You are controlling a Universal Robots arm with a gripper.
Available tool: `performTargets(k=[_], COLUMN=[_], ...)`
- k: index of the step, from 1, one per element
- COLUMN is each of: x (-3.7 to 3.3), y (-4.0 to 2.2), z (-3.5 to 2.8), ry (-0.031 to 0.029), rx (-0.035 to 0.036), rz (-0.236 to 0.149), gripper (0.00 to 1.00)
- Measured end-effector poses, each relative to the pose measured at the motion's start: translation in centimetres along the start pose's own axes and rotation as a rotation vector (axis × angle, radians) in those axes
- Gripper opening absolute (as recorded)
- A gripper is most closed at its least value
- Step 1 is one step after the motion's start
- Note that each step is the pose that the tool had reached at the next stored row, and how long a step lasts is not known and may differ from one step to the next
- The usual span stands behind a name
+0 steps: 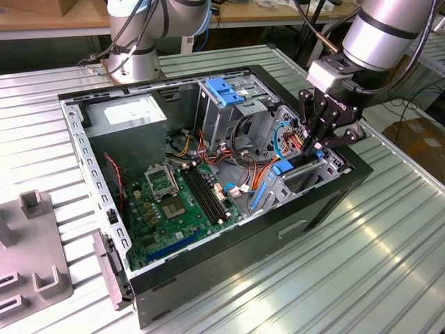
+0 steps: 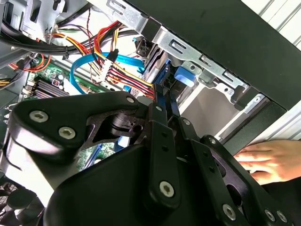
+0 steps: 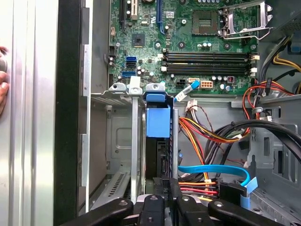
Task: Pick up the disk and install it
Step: 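Insert the first disk wire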
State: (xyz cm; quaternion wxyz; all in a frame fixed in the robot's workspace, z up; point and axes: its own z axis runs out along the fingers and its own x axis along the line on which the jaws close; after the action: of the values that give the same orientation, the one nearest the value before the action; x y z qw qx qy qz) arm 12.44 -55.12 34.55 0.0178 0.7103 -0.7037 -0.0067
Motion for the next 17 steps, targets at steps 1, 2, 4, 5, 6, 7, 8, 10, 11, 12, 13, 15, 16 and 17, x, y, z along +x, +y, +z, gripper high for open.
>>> performTargets(k=[1, 2, 4, 5, 6, 7, 8, 10, 11, 12, 13, 15, 16, 17], x=[0.01, 0.02, 0.03, 0.03, 0.04, 0.04, 0.04, 0.04, 0.04, 0.04, 0.05, 0.06, 0.06, 0.06], y=[0.0, 0.0, 0.0, -0.01, -0.01, -0.01, -0.01, -0.01, -0.01, -0.01, 0.0, 0.01, 0.01, 0.01], z=[0.02, 0.05, 0.13, 0.18, 0.21, 0.21, 0.21, 0.22, 0.22, 0.18, -0.23, -0.92, -0.92, -0.92], ry=[-0.0006, -0.0011, -0.0011, -0.0014, -0.0015, -0.0014, -0.0014, -0.0015, -0.0018, -0.0018, -0.0015, -0.0017, -0.0017, -0.0017], rx=[0.0, 0.0, 0.0, 0.0, 0.0001, 0.0, 0.0, 0.0, 0.0001, 0.0001, 0.0001, 0.0001, 0.0001, 0.0001], rz=[0.0, 0.0, 0.0, 0.0, 0.0, 0.0, 0.0, 0.0, 0.0, 0.0, 0.0, 0.0, 0.0, 0.0], gripper=[0.16, 0.16, 0.16, 0.16, 0.16, 0.16, 0.16, 0.16, 0.17, 0.17, 0.24, 0.24, 0.22, 0.16])
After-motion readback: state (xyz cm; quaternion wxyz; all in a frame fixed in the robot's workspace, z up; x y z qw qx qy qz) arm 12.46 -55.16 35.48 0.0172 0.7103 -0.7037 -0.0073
